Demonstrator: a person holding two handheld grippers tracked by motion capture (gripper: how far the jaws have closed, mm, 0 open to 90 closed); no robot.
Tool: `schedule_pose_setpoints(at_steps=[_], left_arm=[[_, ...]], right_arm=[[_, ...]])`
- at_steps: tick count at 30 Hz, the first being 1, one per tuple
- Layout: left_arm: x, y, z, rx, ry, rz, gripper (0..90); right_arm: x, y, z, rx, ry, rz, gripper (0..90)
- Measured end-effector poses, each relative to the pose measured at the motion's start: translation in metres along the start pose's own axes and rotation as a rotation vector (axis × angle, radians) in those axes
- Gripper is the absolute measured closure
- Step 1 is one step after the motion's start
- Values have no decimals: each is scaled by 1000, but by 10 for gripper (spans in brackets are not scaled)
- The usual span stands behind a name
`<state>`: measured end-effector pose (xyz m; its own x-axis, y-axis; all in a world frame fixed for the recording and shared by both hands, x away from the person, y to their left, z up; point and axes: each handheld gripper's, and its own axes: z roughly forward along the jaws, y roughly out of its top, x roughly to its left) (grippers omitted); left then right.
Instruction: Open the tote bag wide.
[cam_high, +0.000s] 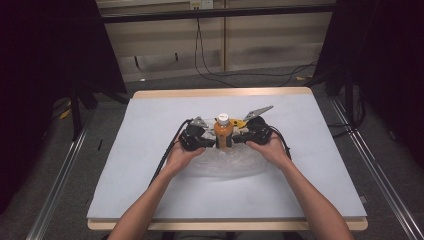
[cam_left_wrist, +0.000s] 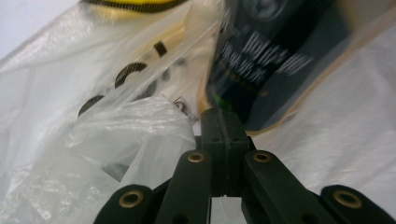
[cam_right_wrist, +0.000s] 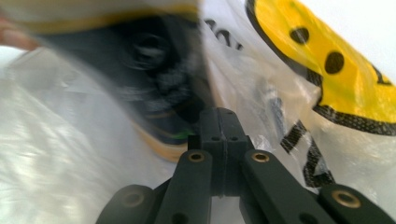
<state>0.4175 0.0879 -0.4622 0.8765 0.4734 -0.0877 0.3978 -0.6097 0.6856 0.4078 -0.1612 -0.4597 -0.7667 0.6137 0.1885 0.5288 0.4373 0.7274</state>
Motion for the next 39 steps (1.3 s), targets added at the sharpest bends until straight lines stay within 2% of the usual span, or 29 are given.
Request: schedule_pose_setpoints(at_steps=[4,5,6,7,8,9,12,15,16,20,26,28,29,32,34,37,38,39], left_arm=[[-2,-3,4,89,-11,58,900],[-6,-4,4,104,0,78,900],[-11,-6,5,114,-22,89,900],[-16,-7,6,125,-38,104,900],[-22,-9,6,114,-39,114,900],[-25,-8,5,136,-49,138,900],[-42,-8,4,160,-56,176,900],[-54,-12,0,175,-76,216,900],[-57,-14,-1,171,-96,213,900],[-68,-24,-8,155,-127,229,900],[-84,-36,-18,152,-176,259,900],[-86,-39,-20,142,-188,246,900],[-86,-40,-21,150,-190,250,900],[-87,-41,-23,160,-219,256,900],[-85,-43,-23,141,-227,235,900],[-80,-42,-27,133,-238,244,900],[-79,-41,-30,91,-233,230,900],[-76,-38,-35,56,-245,215,900]], right_arm=[[-12,-5,12,62,5,24,900],[-15,-6,16,84,0,26,900],[-18,-6,19,97,-8,23,900],[-21,-6,22,99,-5,26,900],[-24,-5,23,91,-4,42,900],[-27,-4,25,82,-6,50,900],[-33,-2,27,72,-15,71,900],[-39,6,28,87,-116,73,900],[-42,6,29,78,-118,85,900],[-54,3,28,36,-136,147,900],[-60,6,30,24,-212,161,900],[-60,10,33,31,-256,148,900],[-61,11,34,33,-274,160,900],[-66,13,35,17,-299,177,900],[-66,15,35,37,-333,172,900],[-66,14,32,36,-296,185,900],[-65,13,30,21,-277,191,900],[-62,12,26,-5,-256,185,900]])
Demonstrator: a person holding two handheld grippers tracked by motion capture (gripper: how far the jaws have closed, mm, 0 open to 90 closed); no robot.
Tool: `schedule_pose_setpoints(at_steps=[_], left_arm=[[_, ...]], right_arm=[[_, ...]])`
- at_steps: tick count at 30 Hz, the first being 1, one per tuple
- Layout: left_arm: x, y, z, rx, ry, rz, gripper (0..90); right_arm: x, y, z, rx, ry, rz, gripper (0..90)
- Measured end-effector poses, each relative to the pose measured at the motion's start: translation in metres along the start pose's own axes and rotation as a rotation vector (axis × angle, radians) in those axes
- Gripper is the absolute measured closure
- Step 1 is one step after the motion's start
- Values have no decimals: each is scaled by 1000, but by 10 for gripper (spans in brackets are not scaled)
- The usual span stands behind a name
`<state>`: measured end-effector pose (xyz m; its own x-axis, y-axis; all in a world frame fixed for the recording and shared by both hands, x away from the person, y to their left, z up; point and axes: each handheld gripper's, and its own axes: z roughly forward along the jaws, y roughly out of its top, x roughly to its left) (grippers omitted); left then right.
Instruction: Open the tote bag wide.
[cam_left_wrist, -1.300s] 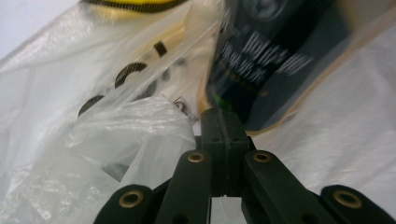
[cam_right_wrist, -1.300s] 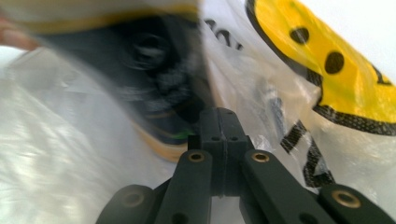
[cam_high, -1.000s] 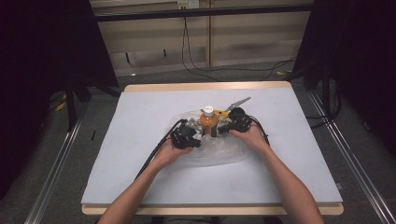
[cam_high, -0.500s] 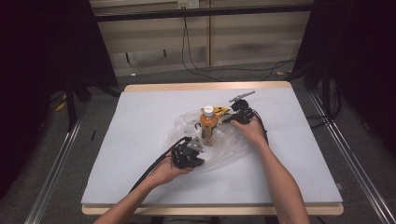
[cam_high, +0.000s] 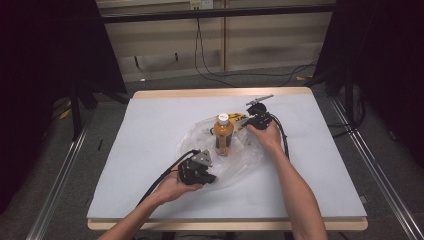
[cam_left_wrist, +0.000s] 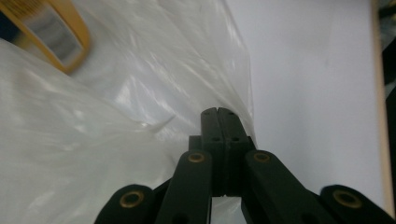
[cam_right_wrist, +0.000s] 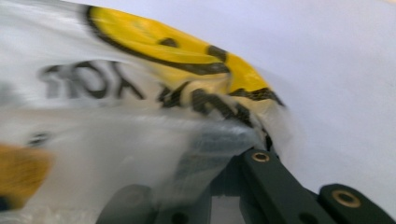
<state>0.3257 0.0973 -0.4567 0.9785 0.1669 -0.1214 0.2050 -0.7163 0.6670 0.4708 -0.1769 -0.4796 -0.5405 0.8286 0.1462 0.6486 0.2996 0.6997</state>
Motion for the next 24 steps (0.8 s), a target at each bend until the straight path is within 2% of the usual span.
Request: schedule_pose_setpoints(at_steps=[1,5,6,7,8,9,10,11,13,14,15,17,19,21,22,24], left_arm=[[3,2,-8,-47,-2,-21,900],[17,10,-28,-137,62,-46,900],[21,11,-29,-139,108,-55,900],[27,10,-28,-123,128,-75,900],[36,7,-23,-134,125,-100,900],[42,4,-19,-86,166,-110,900],[50,1,-13,-66,186,-130,900],[56,-3,-7,-78,187,-161,900],[65,-9,0,-40,221,-184,900],[68,-12,1,-15,219,-189,900],[71,-17,1,-32,215,-203,900],[74,-21,-1,-40,253,-224,900],[80,-26,-7,-44,277,-246,900],[84,-31,-11,-62,286,-277,900],[84,-32,-12,-61,280,-280,900],[85,-35,-13,-92,255,-283,900]], right_arm=[[2,-1,-6,-24,19,-13,900],[16,-6,-31,-99,81,-28,900],[20,-8,-36,-113,102,-43,900],[25,-10,-41,-116,122,-56,900],[30,-13,-44,-109,144,-67,900],[34,-18,-45,-94,151,-90,900],[37,-24,-44,-70,147,-106,900],[38,-30,-42,-52,146,-110,900],[36,-41,-41,-41,152,-109,900],[34,-45,-40,-33,147,-107,900],[32,-49,-39,-23,136,-102,900],[28,-59,-39,-8,129,-115,900],[22,-64,-43,-25,134,-97,900],[18,-66,-47,-25,104,-96,900],[15,-68,-50,-23,94,-99,900],[14,-69,-51,-29,92,-89,900]])
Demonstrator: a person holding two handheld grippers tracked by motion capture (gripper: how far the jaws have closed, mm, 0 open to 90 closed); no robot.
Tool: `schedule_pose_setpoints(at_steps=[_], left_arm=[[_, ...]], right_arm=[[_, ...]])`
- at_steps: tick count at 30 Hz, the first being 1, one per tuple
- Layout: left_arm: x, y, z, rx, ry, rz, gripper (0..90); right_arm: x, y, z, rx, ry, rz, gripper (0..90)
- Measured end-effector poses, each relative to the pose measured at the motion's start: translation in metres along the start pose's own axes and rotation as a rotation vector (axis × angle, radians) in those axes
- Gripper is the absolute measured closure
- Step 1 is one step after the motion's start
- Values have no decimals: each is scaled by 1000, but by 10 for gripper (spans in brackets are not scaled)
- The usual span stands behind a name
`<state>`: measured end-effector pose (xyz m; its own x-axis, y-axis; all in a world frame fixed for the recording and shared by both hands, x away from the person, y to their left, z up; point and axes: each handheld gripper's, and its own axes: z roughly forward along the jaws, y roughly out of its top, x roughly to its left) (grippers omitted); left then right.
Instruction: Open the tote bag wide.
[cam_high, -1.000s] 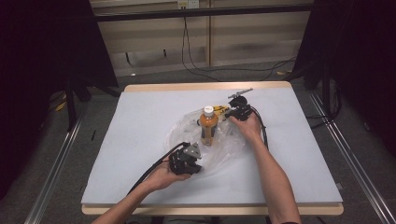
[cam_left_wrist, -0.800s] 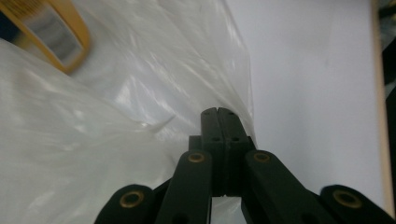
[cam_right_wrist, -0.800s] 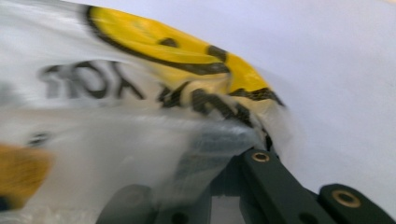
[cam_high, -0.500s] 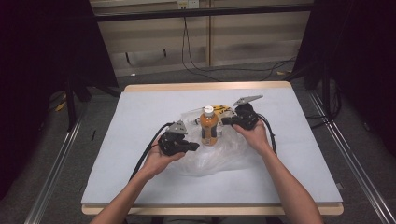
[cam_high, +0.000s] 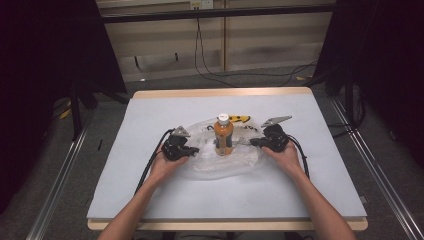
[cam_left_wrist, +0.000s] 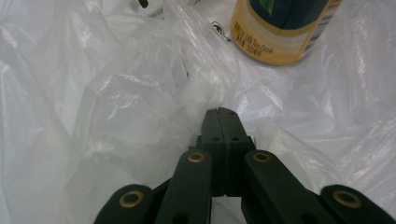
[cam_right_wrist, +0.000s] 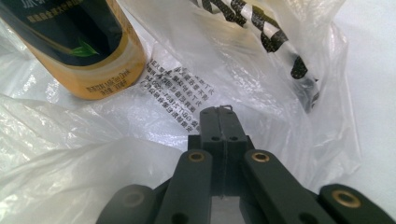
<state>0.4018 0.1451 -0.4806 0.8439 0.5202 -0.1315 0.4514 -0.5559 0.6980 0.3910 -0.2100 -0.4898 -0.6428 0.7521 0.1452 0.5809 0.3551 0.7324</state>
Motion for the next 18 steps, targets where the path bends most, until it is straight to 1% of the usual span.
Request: schedule_pose_setpoints(at_steps=[1,2,4,5,6,7,9,10,11,12,13,14,15,16,17,18], left_arm=[[-1,1,-1,-18,-15,-6,900],[-2,1,-3,-41,-20,-13,900],[-6,5,-12,-105,-59,-12,900],[-9,6,-17,-138,-61,-7,900],[-12,7,-24,-160,-55,14,900],[-15,7,-29,-185,-57,22,900],[-18,4,-39,-259,-67,18,888],[-19,2,-44,-281,-81,18,859],[-20,0,-49,-302,-82,15,824],[-21,-2,-55,-324,-87,10,784],[-24,-4,-60,-337,-71,14,744],[-25,-6,-63,-351,-54,21,673],[-28,-9,-68,-369,-46,11,600],[-28,-12,-71,-371,-36,8,505],[-30,-15,-74,-376,-17,9,432],[-31,-19,-76,-373,5,24,362]], right_arm=[[1,0,0,-7,3,0,900],[2,1,-2,-28,20,11,900],[5,4,-6,-78,46,23,900],[6,5,-8,-95,45,14,900],[8,6,-12,-116,39,13,900],[8,6,-19,-151,47,27,900],[8,4,-30,-212,56,54,888],[7,2,-36,-247,59,68,794],[7,1,-42,-273,50,84,703],[8,0,-48,-288,46,88,610],[9,-2,-56,-316,41,94,543],[10,-4,-62,-338,44,89,475],[12,-6,-67,-349,40,87,409],[15,-9,-74,-369,25,80,337],[18,-11,-79,-379,24,74,295],[21,-14,-84,-384,20,63,237]])
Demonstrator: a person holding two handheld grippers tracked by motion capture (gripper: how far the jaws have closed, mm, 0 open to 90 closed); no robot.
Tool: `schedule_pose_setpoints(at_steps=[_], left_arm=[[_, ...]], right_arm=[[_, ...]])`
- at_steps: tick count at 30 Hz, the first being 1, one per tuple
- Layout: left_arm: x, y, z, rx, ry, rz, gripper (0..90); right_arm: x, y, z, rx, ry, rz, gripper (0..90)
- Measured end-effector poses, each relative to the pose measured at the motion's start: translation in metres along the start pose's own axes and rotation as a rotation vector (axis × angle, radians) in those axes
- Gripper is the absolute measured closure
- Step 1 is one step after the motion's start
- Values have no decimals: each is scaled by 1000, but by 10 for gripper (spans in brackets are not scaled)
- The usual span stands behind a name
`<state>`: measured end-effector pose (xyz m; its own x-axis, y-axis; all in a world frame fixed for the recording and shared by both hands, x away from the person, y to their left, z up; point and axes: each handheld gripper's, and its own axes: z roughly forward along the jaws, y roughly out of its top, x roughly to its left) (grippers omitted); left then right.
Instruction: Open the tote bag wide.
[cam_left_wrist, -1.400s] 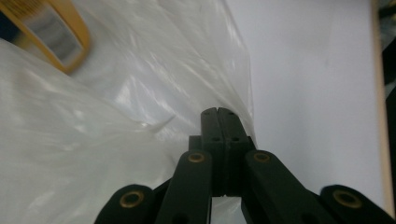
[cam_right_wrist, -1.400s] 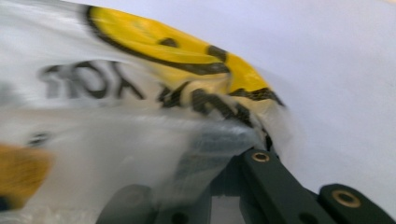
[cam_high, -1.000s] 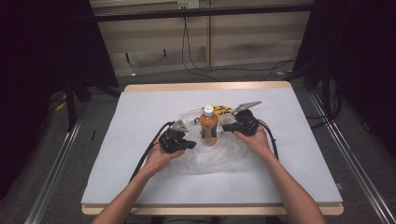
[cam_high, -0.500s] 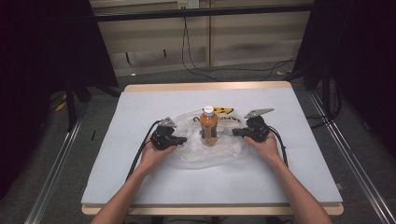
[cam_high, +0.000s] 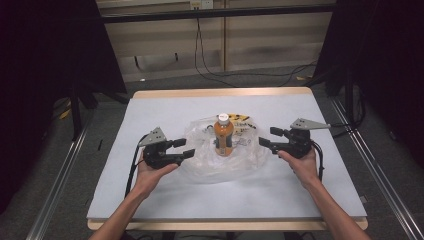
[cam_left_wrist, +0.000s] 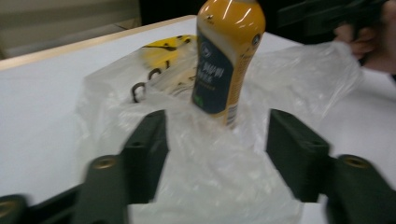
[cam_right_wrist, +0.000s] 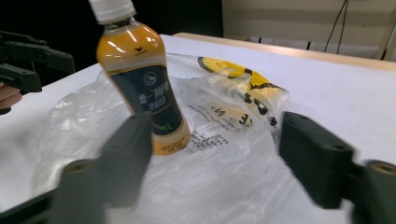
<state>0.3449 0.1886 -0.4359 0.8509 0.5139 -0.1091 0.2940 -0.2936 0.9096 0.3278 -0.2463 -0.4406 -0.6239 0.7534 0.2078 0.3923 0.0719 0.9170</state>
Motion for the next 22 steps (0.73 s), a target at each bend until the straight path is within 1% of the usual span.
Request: schedule_pose_setpoints(at_steps=[1,2,3,4,5,6,7,8,9,10,11,12,13,14,15,16,17,18,19,20,21,22], left_arm=[[-1,-3,-4,-2,8,4,305],[-1,-6,-7,-7,15,1,278],[-2,-8,-10,-13,27,5,236],[-3,-12,-14,-11,43,18,198],[-4,-15,-17,-16,51,23,158],[-6,-18,-21,-17,60,21,133],[-8,-21,-23,-32,47,8,119],[-11,-22,-26,-33,53,13,115],[-13,-23,-30,-31,64,37,97],[-15,-25,-34,-49,74,40,82],[-17,-28,-38,-59,80,47,76],[-18,-30,-42,-62,103,55,63],[-19,-32,-45,-67,110,54,55],[-20,-35,-48,-64,109,48,52],[-20,-36,-51,-62,114,46,50],[-21,-38,-54,-65,120,34,50],[-20,-40,-56,-60,109,35,47],[-20,-40,-57,-61,110,22,48],[-18,-40,-58,-52,124,28,50],[-17,-41,-57,-68,115,17,48],[-15,-41,-57,-52,130,14,48],[-14,-42,-56,-49,121,6,48]], right_arm=[[3,-1,-6,-9,-11,0,167],[6,-2,-11,-13,-15,0,126],[8,-4,-17,-17,-19,-1,96],[11,-6,-21,-27,-27,0,62],[14,-9,-28,-33,-41,-4,33],[17,-12,-34,-44,-55,-5,28],[19,-15,-40,-52,-66,-15,15],[22,-18,-46,-59,-77,-22,12],[24,-20,-51,-64,-88,-30,13],[26,-24,-56,-72,-95,-41,13],[29,-27,-62,-72,-92,-45,17],[32,-30,-66,-81,-97,-50,20],[35,-33,-71,-84,-104,-49,19],[37,-35,-74,-86,-104,-46,20],[38,-37,-78,-81,-107,-55,23],[40,-39,-80,-84,-109,-55,19],[41,-42,-83,-92,-118,-45,9],[41,-44,-84,-86,-121,-44,9],[42,-45,-85,-79,-126,-39,19],[41,-45,-85,-79,-133,-44,19],[40,-44,-85,-85,-138,-44,17],[38,-44,-85,-88,-141,-26,19]])
